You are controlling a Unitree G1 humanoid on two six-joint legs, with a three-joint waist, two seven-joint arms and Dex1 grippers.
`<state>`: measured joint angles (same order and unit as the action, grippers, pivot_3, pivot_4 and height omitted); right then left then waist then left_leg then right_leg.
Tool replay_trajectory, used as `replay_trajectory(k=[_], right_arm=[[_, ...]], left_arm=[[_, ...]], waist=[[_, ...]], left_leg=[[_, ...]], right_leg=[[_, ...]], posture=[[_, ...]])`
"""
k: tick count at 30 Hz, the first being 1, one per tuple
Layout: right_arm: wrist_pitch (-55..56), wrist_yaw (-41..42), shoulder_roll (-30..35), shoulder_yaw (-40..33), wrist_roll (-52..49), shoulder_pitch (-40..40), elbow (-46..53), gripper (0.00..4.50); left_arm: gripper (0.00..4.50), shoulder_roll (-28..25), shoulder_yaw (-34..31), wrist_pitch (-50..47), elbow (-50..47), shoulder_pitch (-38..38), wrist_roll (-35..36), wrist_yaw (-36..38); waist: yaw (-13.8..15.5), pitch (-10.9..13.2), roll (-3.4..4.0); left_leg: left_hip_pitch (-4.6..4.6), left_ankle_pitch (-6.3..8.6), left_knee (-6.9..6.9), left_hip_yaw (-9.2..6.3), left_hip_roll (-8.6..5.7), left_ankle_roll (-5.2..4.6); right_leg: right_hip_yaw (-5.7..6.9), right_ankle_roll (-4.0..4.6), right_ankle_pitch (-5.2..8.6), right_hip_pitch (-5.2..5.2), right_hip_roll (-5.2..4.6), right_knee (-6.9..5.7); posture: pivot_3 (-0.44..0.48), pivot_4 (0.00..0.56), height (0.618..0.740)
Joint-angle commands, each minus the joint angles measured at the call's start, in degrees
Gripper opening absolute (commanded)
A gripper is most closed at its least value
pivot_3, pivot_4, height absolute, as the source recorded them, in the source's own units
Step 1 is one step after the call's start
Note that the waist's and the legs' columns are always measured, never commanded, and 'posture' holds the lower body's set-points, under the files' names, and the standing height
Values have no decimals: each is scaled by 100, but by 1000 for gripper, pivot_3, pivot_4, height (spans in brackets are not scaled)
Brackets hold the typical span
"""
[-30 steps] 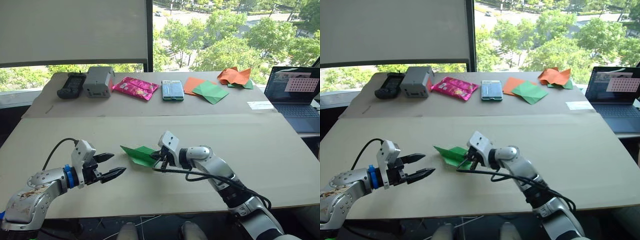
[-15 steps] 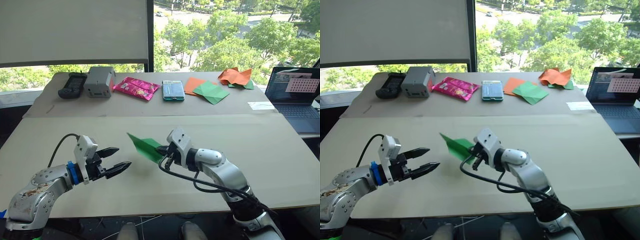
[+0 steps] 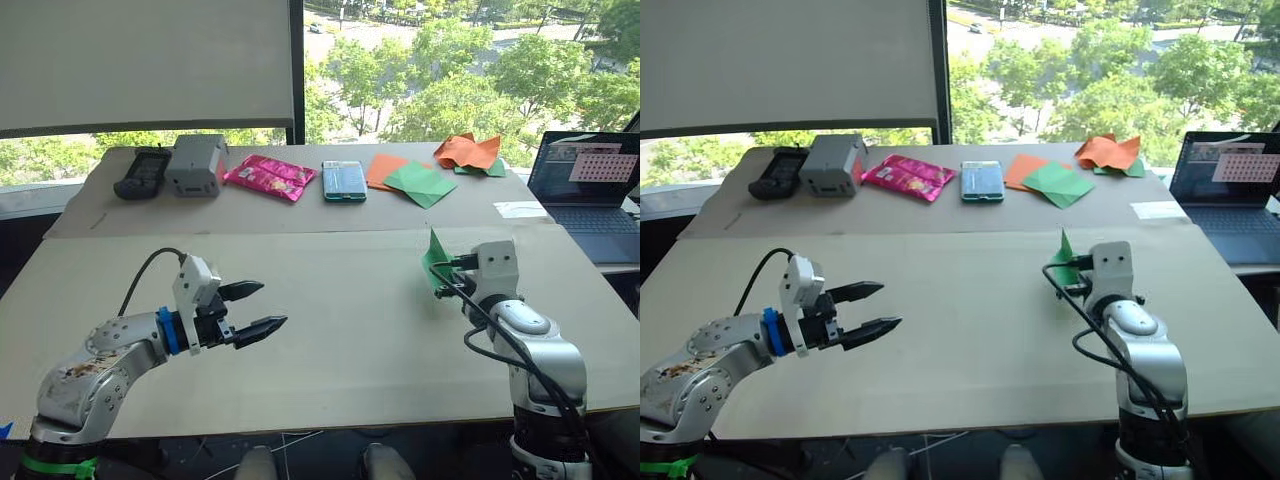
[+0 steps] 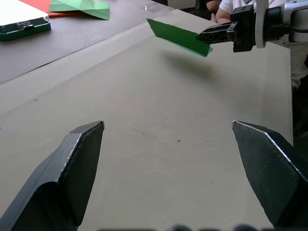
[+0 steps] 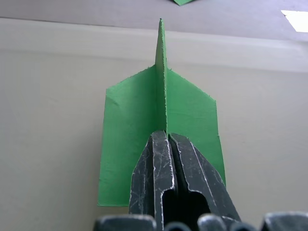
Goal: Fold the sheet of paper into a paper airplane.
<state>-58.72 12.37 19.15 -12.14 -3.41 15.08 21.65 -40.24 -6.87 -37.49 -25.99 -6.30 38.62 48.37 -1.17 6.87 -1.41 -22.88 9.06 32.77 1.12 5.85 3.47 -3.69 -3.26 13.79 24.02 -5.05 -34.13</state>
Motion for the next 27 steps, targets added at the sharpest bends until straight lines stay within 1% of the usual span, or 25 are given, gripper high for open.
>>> replay_trajectory(k=[1, 10, 11, 14, 18, 21, 22, 23, 25, 27], right_arm=[[189, 26, 135, -90, -55, 28, -75, 44], [335, 142, 293, -43, -111, -47, -225, 44], [341, 154, 286, -71, -131, -49, -191, 309], [395, 188, 265, -192, -218, -30, -62, 1289], [604, 494, 332, -412, -672, 171, 610, 2711], [956, 1112, 347, -264, -1269, 128, 1209, 3751], [1059, 1313, 318, -174, -1475, 36, 1361, 4093], [1227, 1543, 379, 90, -1532, -165, 1469, 4441], [1611, 1889, 588, 683, -1403, -586, 1502, 4475], [1968, 1843, 555, 967, -1223, -796, 1275, 4475]], left_arm=[[4500, -200, 188, 198, -92, -102, -170, 273], [4500, -232, 234, 199, -74, -150, -182, 370], [4500, -230, 233, 193, -77, -146, -183, 368], [4500, -226, 224, 184, -77, -141, -197, 364], [4500, -249, 27, 164, -65, -62, -180, 276], [4500, -72, -243, 213, 120, -20, -280, -129], [4500, 121, -376, 287, 278, -62, -406, -497], [4500, 375, -566, 345, 494, -123, -516, -965], [4500, 752, -844, 469, 779, -164, -698, -1597], [4500, 936, -914, 513, 861, -51, -867, -1871]], waist=[[-19, -1, 3], [14, -1, 3], [18, -1, 3], [19, -1, 3], [19, 2, 9], [11, 1, 11], [6, 1, 11], [12, 0, 13], [18, -2, 4], [31, 4, -10]], left_leg=[[3, 0, 0, -1, 0, 0], [2, 1, 3, -8, -4, -2], [2, 1, 3, -8, -4, -2], [1, 1, 4, -9, -5, -2], [-1, 1, 4, -9, -5, -2], [1, 1, 3, -18, -5, -2], [4, 1, 3, -24, -4, -2], [6, 1, 3, -37, -4, -3], [8, 2, 4, -66, -4, -3], [24, 2, 3, -90, -4, -3]], right_leg=[[-5, -3, -2, -2, 3, 0], [-25, -7, -4, -4, 17, 2], [-26, -7, -4, -4, 17, 2], [-26, -8, -4, -4, 17, 2], [-27, -8, -4, -2, 17, 1], [-27, -8, -4, -4, 25, 1], [-28, -9, -4, -7, 28, 0], [-28, -9, -4, -13, 38, 0], [-34, -8, -4, -34, 62, 2], [-29, -8, -4, -62, 71, 1]], posture=[[0, 150, 720], [0, 150, 720], [0, 150, 720], [0, 150, 720], [0, 150, 720], [0, 150, 720], [0, 150, 720], [0, 150, 720], [0, 150, 720], [0, 150, 720]])
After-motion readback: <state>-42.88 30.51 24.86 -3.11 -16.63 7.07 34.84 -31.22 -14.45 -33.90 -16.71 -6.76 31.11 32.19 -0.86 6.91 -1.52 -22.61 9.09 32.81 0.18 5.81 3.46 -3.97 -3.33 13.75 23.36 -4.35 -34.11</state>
